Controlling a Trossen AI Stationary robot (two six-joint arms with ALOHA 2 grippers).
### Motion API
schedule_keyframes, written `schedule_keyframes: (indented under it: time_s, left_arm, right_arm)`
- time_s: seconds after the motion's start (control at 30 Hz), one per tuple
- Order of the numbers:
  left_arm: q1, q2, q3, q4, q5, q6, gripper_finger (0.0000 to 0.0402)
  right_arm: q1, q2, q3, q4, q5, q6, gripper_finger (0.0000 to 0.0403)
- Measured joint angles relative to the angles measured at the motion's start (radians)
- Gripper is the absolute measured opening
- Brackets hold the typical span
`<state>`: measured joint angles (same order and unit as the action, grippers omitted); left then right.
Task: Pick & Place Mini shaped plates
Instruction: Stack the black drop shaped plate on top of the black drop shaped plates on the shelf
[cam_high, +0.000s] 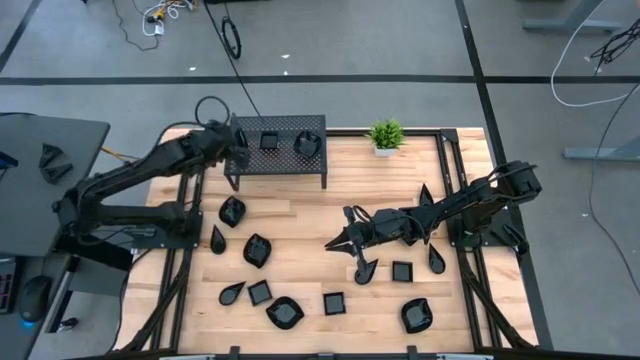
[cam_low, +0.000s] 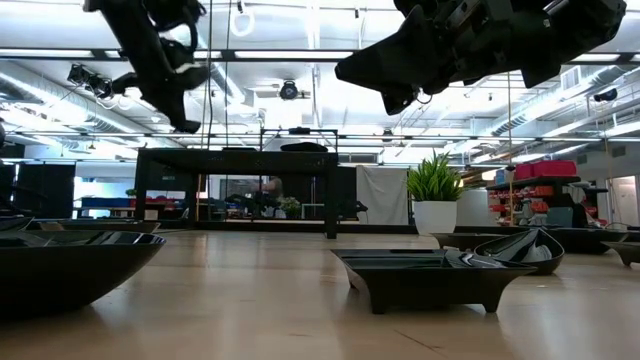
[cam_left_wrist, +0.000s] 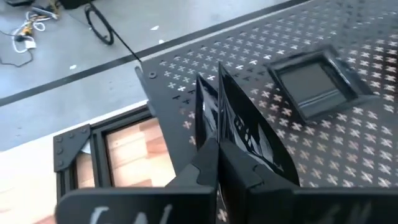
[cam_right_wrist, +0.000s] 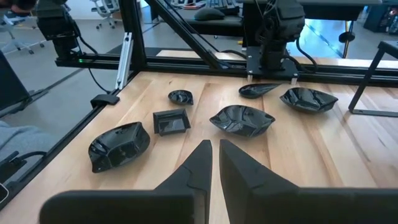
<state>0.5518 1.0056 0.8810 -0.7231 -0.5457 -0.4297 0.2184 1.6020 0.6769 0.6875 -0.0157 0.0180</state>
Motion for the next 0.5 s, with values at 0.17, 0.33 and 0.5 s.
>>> schedule_keyframes:
  time_s: [0.17,0.33,0.5]
  left_arm:
    - [0.031,0.059,0.000,0.044,0.001,0.042,0.0007]
    - [0.048,0.106,0.000,0.055,-0.003,0.049,0.0011]
    - [0.048,0.139,0.000,0.055,-0.036,0.050,0.0016]
  right_arm:
    - [0.000,0.000,0.000,-0.001,0.000,0.000,0.0032]
    - [0.000,0.000,0.000,-0.001,0.000,0.008,0.0032]
    - [0.000,0.000,0.000,-0.001,0.000,0.009,0.0032]
